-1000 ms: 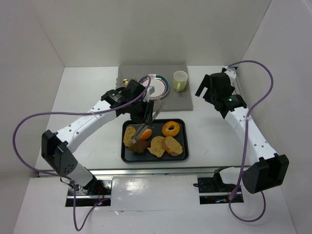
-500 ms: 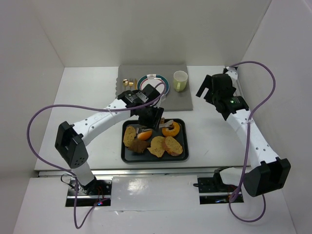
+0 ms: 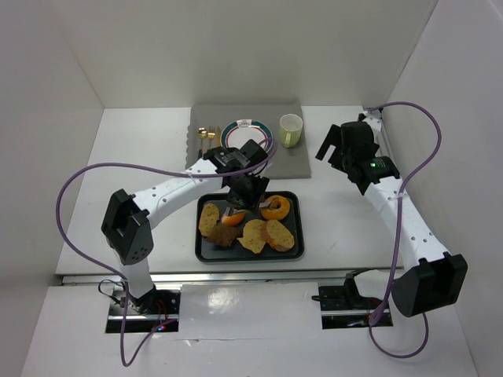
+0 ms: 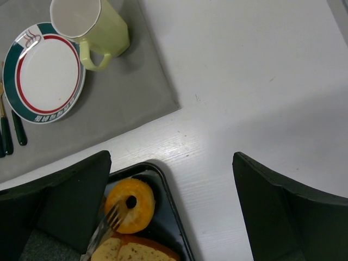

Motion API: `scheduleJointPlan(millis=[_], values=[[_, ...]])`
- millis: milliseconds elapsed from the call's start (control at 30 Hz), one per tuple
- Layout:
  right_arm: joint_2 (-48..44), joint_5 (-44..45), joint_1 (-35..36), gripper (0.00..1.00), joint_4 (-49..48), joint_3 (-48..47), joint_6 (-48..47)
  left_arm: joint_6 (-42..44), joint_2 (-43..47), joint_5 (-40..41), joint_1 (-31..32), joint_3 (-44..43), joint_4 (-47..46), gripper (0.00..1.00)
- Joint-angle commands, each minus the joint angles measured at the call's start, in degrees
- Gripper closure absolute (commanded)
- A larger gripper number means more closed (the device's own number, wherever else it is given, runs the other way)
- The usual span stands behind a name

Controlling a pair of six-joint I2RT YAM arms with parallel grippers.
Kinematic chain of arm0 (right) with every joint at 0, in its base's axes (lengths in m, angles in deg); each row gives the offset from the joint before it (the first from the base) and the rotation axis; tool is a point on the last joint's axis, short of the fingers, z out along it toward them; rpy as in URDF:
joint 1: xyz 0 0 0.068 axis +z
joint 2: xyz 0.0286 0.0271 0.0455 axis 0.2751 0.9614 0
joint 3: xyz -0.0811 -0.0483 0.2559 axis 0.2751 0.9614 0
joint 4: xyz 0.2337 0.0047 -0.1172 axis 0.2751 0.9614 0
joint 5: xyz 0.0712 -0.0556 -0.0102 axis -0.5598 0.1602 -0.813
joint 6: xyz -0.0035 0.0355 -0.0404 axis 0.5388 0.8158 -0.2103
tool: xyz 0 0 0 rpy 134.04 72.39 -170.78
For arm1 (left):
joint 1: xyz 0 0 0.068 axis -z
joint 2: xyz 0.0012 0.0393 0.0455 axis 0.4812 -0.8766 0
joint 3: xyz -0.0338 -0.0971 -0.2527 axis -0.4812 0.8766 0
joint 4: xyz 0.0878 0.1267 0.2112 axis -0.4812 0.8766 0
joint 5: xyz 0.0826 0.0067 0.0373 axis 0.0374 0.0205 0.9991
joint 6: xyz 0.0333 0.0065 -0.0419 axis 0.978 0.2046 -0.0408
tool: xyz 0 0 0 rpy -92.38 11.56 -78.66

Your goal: Place the bread

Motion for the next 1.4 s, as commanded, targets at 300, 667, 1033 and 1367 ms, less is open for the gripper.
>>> scheduleJointPlan(millis=[300,667,1033,1367], values=[[0.18,-0.93,-0.43,0.00,-0.42,1.28,-0.89,2.44,-3.89,0.20,0.18,-2.26,1.37,0.48],[0.71,-1.45,-0.96,0.00,-0.42,1.80,-0.89,5.43,1.46,-4.81,-2.01,-7.52,5.42,0.80],[1.33,-0.84,-0.96,0.00,0.11,-1.27,-1.41,5.96,5.78,-11.40,-17.10,-8.49,2.44,0.82],[1.94,-2.07,-0.96,0.00,-0.33,-1.36,-1.94,4.02,-8.27,-4.38,-23.46,-24.21,-3.02,0.78]])
